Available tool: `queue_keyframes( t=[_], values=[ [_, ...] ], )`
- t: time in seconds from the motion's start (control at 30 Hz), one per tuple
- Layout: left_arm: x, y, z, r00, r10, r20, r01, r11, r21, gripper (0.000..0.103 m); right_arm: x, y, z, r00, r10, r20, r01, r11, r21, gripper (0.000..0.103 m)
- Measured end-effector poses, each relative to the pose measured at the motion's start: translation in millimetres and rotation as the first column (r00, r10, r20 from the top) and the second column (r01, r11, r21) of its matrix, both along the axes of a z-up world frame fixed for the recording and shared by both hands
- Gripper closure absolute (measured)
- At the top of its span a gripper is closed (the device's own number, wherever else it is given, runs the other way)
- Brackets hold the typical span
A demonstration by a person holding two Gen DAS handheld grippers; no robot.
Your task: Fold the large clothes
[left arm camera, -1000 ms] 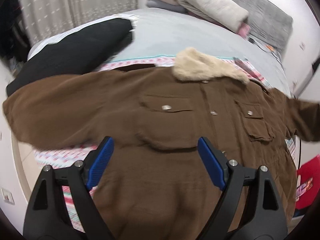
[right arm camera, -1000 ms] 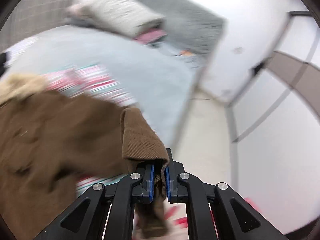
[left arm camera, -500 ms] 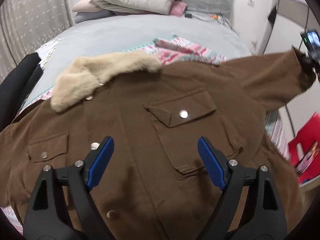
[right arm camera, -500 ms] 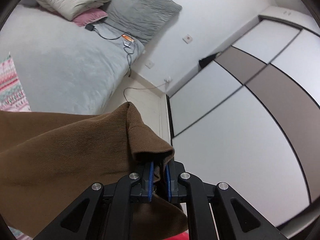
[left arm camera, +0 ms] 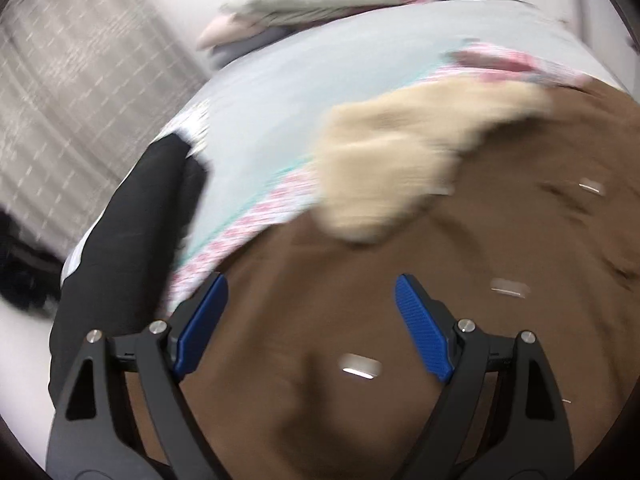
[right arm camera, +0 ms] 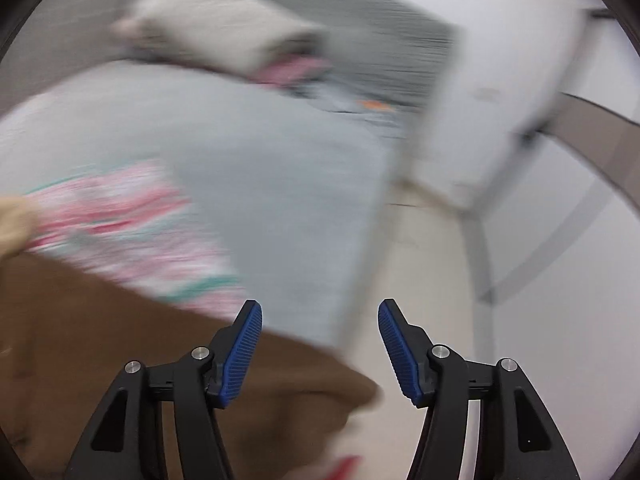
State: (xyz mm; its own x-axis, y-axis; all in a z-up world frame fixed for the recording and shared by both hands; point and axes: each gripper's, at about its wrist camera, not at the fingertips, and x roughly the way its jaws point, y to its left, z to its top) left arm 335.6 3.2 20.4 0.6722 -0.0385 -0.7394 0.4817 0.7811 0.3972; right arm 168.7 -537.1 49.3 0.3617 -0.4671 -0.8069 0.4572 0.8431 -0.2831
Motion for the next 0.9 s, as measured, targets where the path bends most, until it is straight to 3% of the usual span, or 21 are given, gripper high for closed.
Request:
queue_keyframes(
  t=[0.13,0.23,0.33,0.5,0.7,0.83,0.9],
  values=[
    [70,30,-9,0.993,0.077,-0.089,-0.084,0.993,-0.078,0.017,59,62,-30,0.965,0.262,0.028,-0.262,0.942,0.207,0.040],
    [109,38,-25,0.987,0.083,-0.140,-0.097,0.991,-0.096,0.017,104,106,-58,0.925,0.381,0.006,-0.369,0.892,0.263,0.040],
    [128,40,-43,0.977,0.059,-0.203,-0.086,0.988,-0.125,0.017,148,121,-94,0.906,0.423,-0.010,-0.397,0.859,0.323,0.040],
    [131,31,-76,0.944,-0.032,-0.327,-0.036,0.979,-0.201,0.017,181,124,-144,0.918,0.397,-0.016,-0.342,0.809,0.479,0.040],
    [106,39,-82,0.936,-0.074,-0.344,-0.035,0.953,-0.301,0.020,162,146,-156,0.865,0.497,-0.069,-0.422,0.794,0.438,0.038],
    [83,32,-78,0.939,-0.071,-0.337,-0.025,0.962,-0.272,0.038,156,158,-158,0.854,0.507,-0.118,-0.417,0.802,0.428,0.052],
    [73,28,-75,0.945,-0.055,-0.323,-0.028,0.969,-0.247,0.064,153,168,-157,0.850,0.508,-0.140,-0.420,0.814,0.402,0.068]
  ],
)
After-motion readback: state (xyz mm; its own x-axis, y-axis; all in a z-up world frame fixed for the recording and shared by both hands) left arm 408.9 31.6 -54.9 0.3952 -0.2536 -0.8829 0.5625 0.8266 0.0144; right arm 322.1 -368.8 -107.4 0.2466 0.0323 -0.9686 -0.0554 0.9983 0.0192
